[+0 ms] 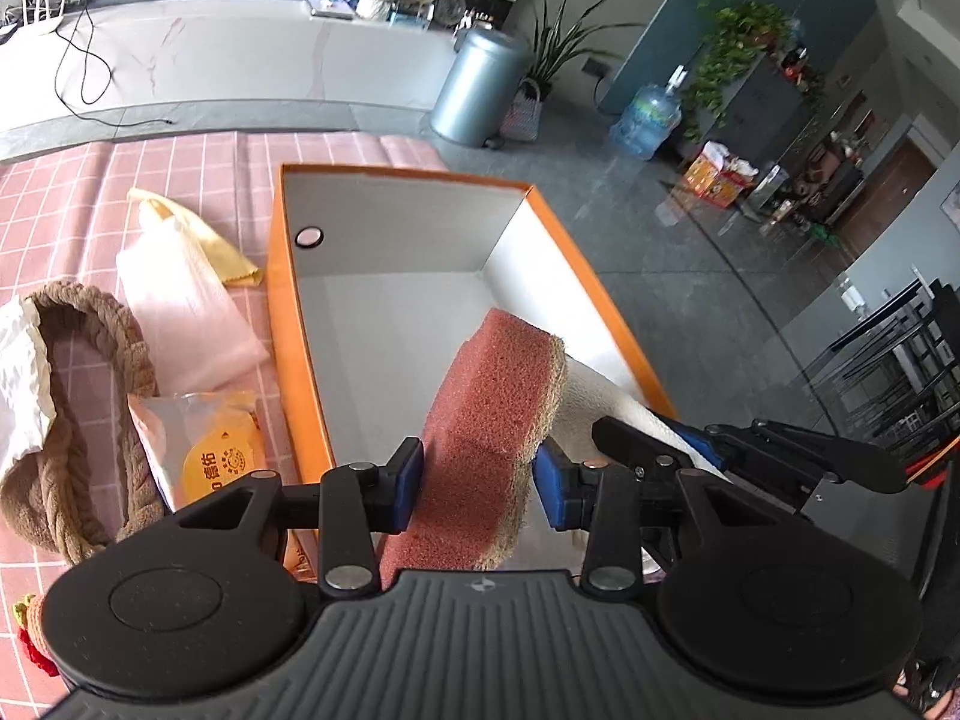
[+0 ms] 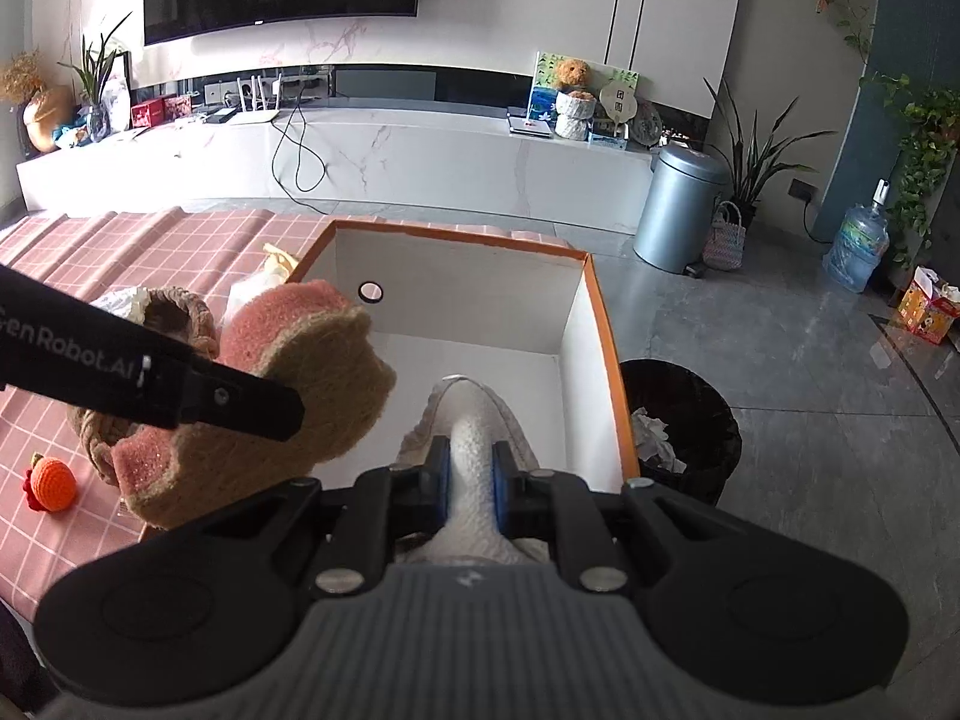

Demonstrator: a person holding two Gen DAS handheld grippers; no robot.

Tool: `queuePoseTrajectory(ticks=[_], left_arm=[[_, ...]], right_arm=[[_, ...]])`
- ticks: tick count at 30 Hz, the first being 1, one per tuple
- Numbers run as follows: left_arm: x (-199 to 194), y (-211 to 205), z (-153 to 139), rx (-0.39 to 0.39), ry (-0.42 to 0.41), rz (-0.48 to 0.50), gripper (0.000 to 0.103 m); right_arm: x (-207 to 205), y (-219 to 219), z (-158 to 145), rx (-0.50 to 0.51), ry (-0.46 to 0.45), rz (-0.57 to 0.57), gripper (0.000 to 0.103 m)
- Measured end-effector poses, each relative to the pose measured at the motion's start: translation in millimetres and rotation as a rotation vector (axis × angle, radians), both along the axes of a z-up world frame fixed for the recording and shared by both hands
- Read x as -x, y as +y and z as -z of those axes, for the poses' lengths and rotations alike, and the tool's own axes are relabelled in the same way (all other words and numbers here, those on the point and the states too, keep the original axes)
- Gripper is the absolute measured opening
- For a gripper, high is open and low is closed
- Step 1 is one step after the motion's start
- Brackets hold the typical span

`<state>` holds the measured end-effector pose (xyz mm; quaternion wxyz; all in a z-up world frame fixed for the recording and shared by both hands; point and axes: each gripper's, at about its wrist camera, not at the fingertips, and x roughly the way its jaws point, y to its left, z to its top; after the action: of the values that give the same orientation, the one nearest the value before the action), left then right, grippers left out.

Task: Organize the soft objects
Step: 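Carry the sponge into the orange box and open the left tool while the right tool carries the towel, then lower the white towel into the orange box and open the right tool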

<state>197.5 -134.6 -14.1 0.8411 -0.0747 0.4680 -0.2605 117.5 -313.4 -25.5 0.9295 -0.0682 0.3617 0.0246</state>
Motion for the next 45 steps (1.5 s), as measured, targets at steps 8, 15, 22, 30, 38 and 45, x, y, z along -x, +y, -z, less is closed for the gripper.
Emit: queuePoseTrajectory(ticks=[8,15,22,30,38,45], left_arm=[[-3,-19,10,-0.135,0.044,0.009,0.04],[2,-24,13,-0.209,0.047,0.018,0.04],[7,-22,5,-0.211,0.026,0.023,0.052],[13,-13,-9,-0.178,-0.02,0.013,0.054],[20,-11,-10,-0.17,-0.039,0.029,0.054],[31,-5,-15,-0.161,-0.078,0.029,0.059]], right_arm=[[-14,13,28,0.031,0.08,-0.049,0.012],[-21,19,35,0.055,0.119,-0.073,0.013],[-28,22,38,0.078,0.143,-0.073,0.015],[-42,31,48,0.118,0.213,-0.072,0.016],[-38,38,41,0.177,0.189,-0.074,0.044],[-22,38,20,0.222,0.13,-0.072,0.057]])
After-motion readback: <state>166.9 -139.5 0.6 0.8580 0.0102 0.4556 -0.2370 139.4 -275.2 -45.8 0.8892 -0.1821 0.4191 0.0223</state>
